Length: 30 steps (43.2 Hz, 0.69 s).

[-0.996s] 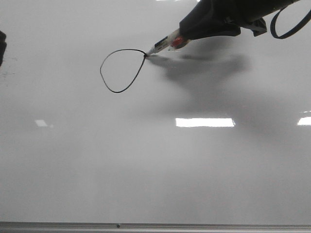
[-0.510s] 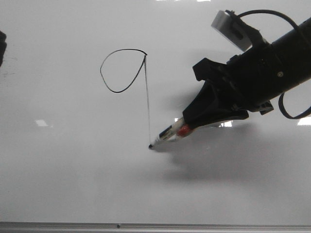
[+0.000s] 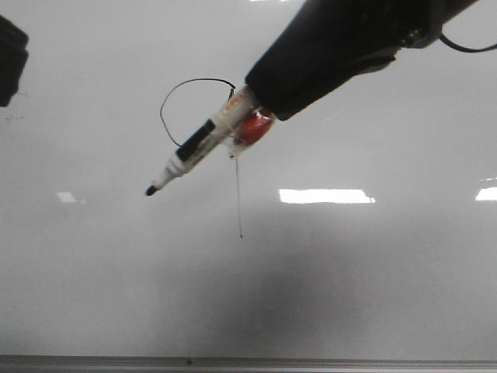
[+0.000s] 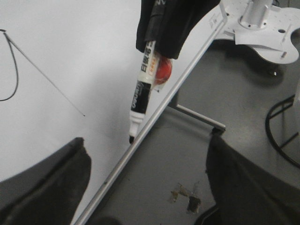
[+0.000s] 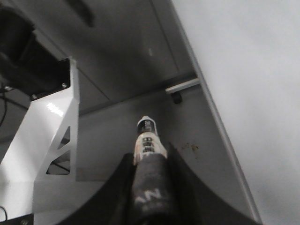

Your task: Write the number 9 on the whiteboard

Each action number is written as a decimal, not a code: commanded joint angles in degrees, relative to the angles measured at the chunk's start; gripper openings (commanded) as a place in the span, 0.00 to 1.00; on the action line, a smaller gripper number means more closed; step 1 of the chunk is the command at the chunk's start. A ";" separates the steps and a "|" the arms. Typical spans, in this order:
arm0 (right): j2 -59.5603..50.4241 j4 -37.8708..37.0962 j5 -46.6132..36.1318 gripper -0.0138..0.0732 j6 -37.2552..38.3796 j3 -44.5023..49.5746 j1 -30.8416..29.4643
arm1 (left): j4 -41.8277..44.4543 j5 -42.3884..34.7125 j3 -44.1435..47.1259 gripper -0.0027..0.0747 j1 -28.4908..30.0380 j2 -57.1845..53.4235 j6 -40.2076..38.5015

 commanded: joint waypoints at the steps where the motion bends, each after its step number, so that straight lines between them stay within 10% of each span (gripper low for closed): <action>1: -2.12 2.23 2.33 0.09 -0.69 -3.93 3.96 | -1.58 3.32 -4.72 0.74 -0.08 4.12 0.03; 30: -2.12 3.40 0.91 0.12 -0.64 -8.14 10.71 | -0.76 11.66 -9.00 0.01 -0.08 9.28 0.95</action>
